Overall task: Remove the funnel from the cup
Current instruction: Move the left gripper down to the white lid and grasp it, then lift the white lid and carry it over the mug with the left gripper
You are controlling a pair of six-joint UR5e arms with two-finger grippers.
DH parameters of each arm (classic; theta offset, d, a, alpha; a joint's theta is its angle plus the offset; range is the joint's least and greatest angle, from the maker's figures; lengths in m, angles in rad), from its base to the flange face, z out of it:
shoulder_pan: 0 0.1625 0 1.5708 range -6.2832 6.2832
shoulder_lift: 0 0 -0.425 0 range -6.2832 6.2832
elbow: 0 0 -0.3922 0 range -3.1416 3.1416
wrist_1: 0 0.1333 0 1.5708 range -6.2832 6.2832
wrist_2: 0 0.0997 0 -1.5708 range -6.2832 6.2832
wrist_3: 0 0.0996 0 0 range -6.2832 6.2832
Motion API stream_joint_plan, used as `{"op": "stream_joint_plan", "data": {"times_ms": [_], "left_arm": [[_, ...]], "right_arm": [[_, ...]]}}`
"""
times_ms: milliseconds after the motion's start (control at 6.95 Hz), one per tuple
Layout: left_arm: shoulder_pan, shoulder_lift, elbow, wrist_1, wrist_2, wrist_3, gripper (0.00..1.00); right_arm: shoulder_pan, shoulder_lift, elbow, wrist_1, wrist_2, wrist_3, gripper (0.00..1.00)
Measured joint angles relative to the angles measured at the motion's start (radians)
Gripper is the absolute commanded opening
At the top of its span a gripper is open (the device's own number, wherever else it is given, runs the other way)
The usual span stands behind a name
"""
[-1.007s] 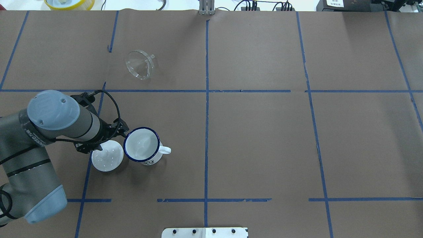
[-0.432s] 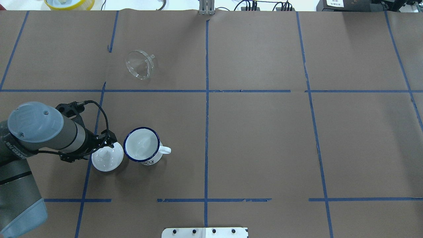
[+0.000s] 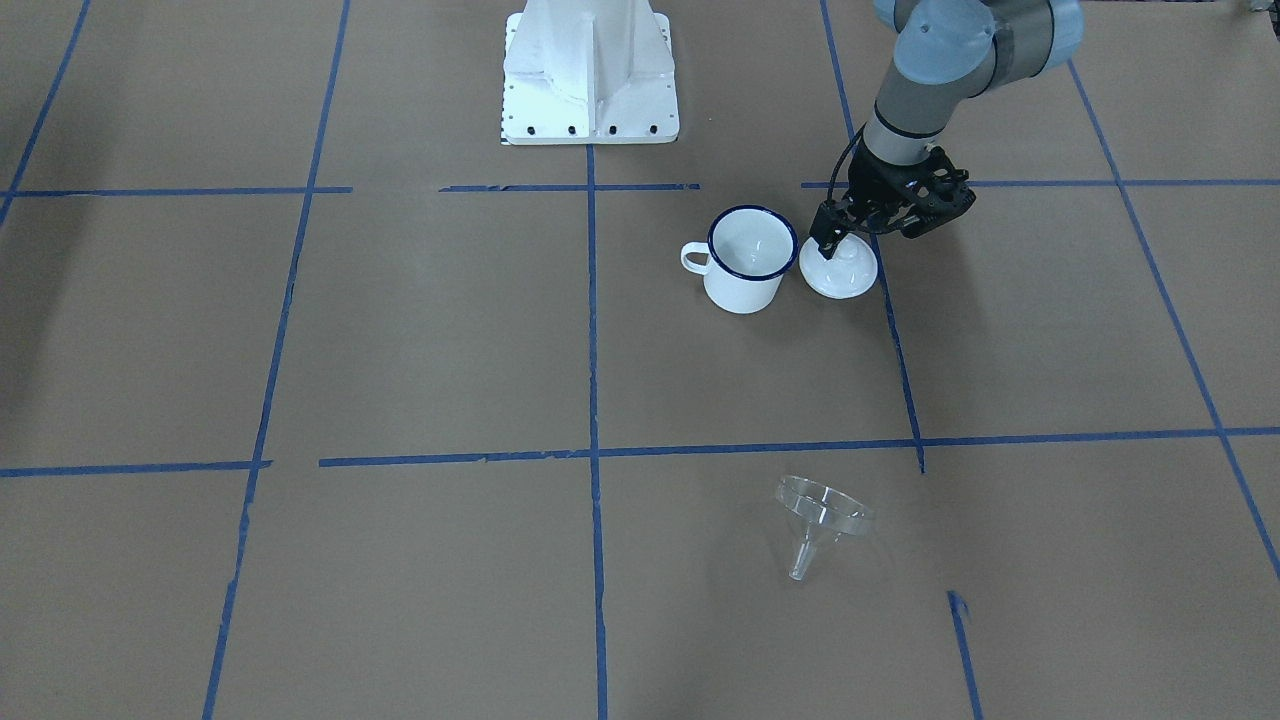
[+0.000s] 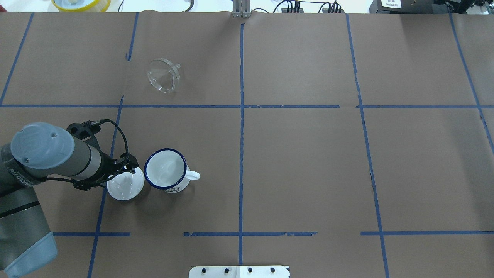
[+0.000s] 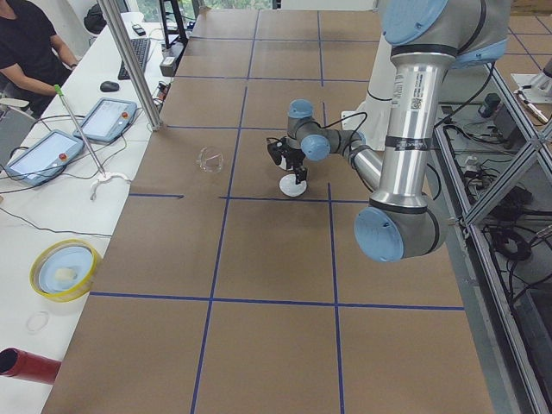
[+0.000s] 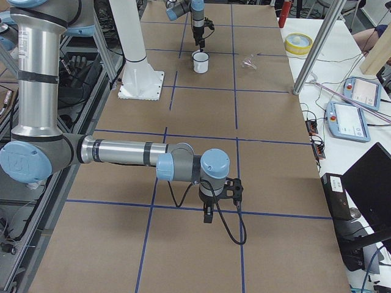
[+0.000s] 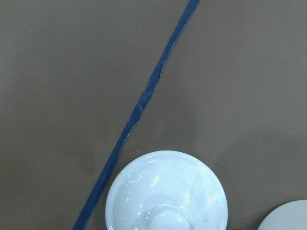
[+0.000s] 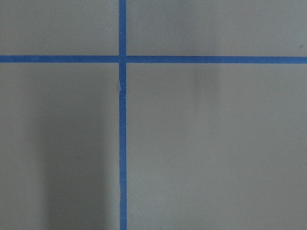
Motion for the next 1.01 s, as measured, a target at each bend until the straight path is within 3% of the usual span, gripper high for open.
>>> {"op": "stream_joint_plan", "data": {"times_ms": [144,288,432,1007], "left_arm": [[0.002,-0.004,0.022,-0.021,0.000,-0.008,0.69],[0.004,-0.005,0.032,-0.033,0.001,-0.012,0.29],[0.005,-0.005,0.036,-0.037,0.001,-0.020,0.00],[-0.004,0.001,-0.017,-0.002,-0.002,-0.043,0.00]], "right_arm": [[0.000,0.000,0.001,0.000,0.000,0.000,1.00],[0.000,0.000,0.001,0.000,0.000,0.000,1.00],[0.000,0.000,0.001,0.000,0.000,0.000,1.00],[0.000,0.000,0.000,0.000,0.000,0.000,1.00]]}}
